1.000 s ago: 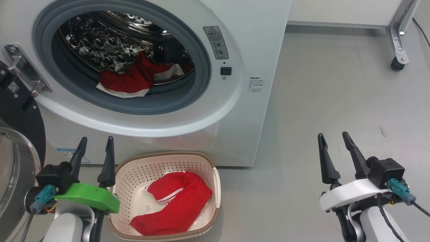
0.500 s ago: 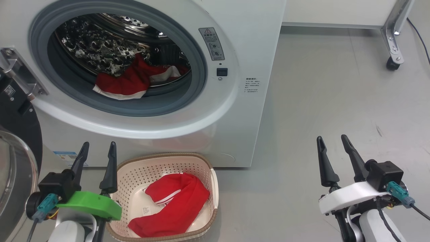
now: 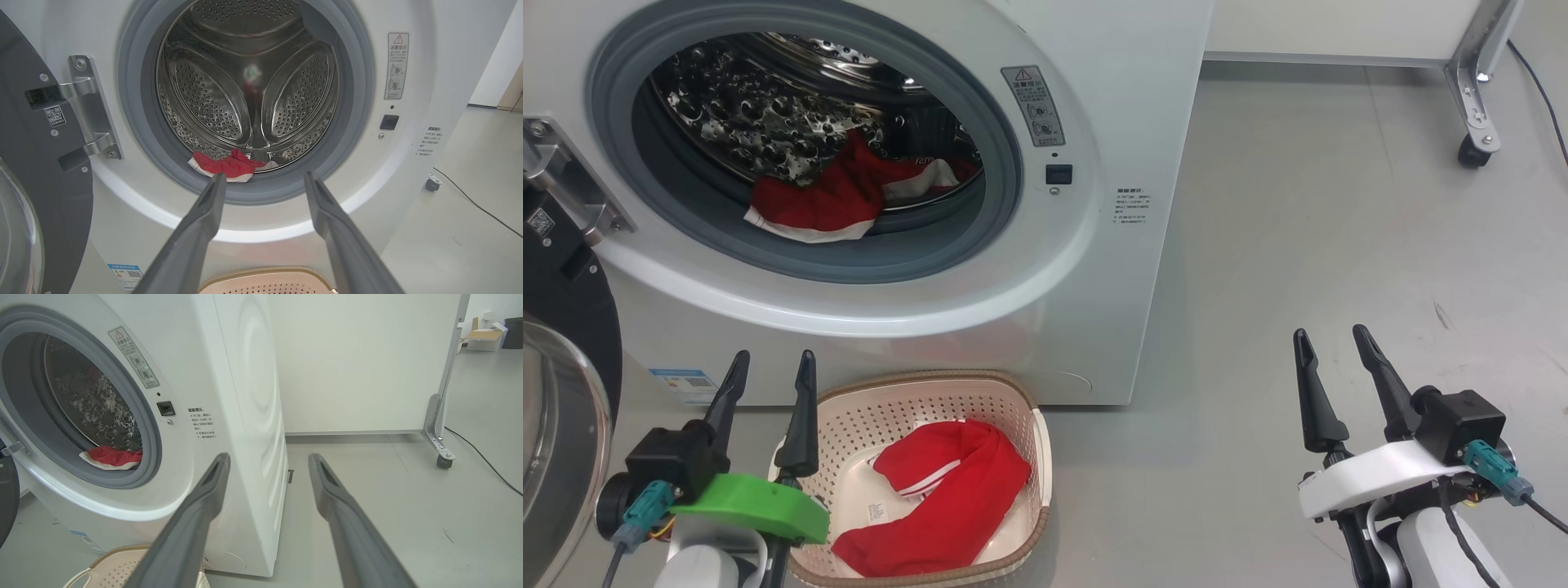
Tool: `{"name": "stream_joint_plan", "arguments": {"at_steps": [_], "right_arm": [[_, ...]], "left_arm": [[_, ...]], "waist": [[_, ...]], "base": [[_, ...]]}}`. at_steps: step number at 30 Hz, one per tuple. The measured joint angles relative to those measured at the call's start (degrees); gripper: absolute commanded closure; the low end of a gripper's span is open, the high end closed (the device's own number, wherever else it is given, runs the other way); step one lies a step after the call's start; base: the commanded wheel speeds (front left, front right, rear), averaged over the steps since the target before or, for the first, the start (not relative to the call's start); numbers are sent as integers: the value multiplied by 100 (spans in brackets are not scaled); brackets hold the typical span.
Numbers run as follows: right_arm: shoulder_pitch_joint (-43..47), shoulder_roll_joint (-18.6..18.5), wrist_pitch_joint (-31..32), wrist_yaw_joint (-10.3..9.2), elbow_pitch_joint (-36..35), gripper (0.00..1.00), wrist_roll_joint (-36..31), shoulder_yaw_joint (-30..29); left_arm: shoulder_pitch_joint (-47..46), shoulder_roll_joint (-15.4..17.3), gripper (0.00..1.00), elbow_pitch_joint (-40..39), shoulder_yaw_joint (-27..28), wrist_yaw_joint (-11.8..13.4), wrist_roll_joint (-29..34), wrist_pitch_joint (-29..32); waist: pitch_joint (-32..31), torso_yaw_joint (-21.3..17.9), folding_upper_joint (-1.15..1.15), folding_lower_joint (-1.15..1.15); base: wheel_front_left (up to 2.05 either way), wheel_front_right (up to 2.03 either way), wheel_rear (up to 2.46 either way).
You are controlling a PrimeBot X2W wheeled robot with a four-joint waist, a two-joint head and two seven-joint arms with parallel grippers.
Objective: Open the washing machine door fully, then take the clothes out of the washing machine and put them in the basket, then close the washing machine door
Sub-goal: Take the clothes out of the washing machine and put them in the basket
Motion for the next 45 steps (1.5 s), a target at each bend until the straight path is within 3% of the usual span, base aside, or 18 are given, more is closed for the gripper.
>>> {"name": "stream_joint_plan", "arguments": {"at_steps": [28,38,45], "right_arm": [[-7,-21,0,0,-129,0,8,124],[-198,-24,0,0,-289,0,-3,186],[-421,-12,0,0,-377,0,-3,226]], "left_arm": [[107,20,0,-327,124,-3,132,0],[-309,205,0,-359,162,-3,275,64],[-888,509,0,-167,344,108,302,575]], "waist": [[424,-213,0,0],[1002,-402,0,0],[1462,-582,0,0]], "base": [[0,0,0],[0,0,0],[0,0,0]]}}
